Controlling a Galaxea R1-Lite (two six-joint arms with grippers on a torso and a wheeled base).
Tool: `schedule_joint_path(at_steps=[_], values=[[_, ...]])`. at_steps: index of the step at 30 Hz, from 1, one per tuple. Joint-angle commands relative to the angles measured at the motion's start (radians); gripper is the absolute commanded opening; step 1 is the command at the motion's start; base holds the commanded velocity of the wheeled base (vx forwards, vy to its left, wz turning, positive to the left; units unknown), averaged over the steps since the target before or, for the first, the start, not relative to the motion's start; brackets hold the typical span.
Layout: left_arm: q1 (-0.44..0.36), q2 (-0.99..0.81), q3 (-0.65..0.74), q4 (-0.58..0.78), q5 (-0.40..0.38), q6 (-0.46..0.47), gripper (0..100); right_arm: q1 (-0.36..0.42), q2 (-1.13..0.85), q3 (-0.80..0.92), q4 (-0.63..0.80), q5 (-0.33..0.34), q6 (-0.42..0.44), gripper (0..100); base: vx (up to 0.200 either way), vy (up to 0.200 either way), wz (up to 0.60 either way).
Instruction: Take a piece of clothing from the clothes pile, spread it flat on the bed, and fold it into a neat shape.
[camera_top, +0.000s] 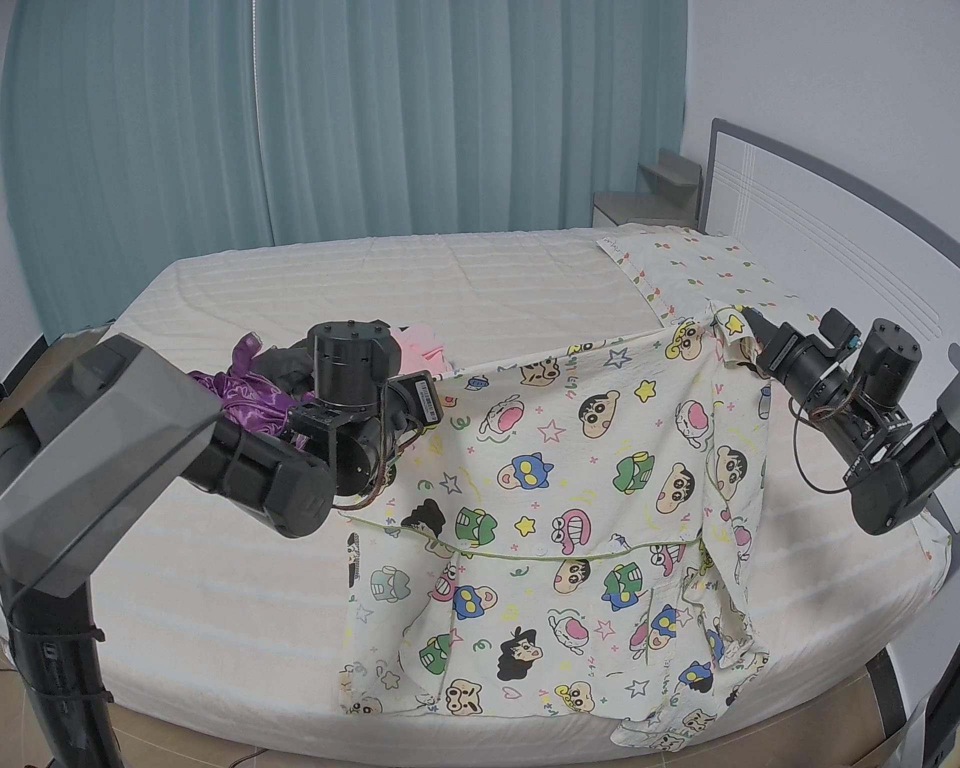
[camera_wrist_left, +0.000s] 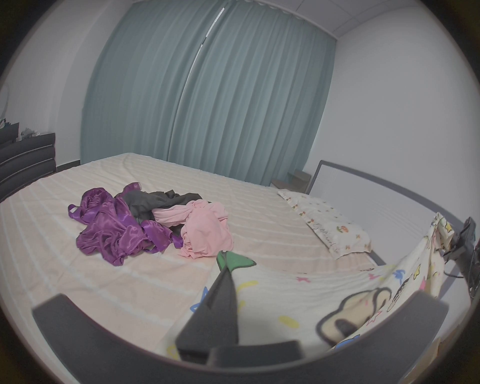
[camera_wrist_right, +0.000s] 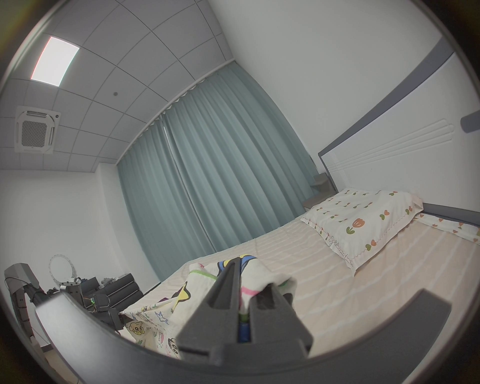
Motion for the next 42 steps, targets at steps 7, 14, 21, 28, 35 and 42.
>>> schedule_joint_path(at_steps=[7,14,21,28,35,42], values=[[0.025,0.345,-0.366,0.164,-0.009,0.006,0,-0.019,0.315,-0.187,0.058,-0.004,0.000,0,0.000,0.000,0.00],[0.037,0.467,-0.546,0.261,0.017,0.001,100,-0.012,0.467,-0.378,0.141,-0.007,0.014,100,0.000,0.000,0.00],[0.075,0.594,-0.717,0.274,0.126,0.001,100,0.001,0.622,-0.688,0.156,-0.234,0.153,100,0.000,0.000,0.00],[0.132,0.649,-0.717,0.340,0.144,0.001,100,-0.049,0.631,-0.701,0.211,-0.241,0.183,100,0.000,0.000,0.00],[0.169,0.663,-0.717,0.462,0.144,-0.001,100,-0.111,0.622,-0.684,0.218,-0.245,0.183,100,0.000,0.000,0.00],[0.181,0.661,-0.717,0.517,0.144,-0.005,100,-0.124,0.654,-0.677,0.205,-0.264,0.123,100,0.000,0.000,0.00]])
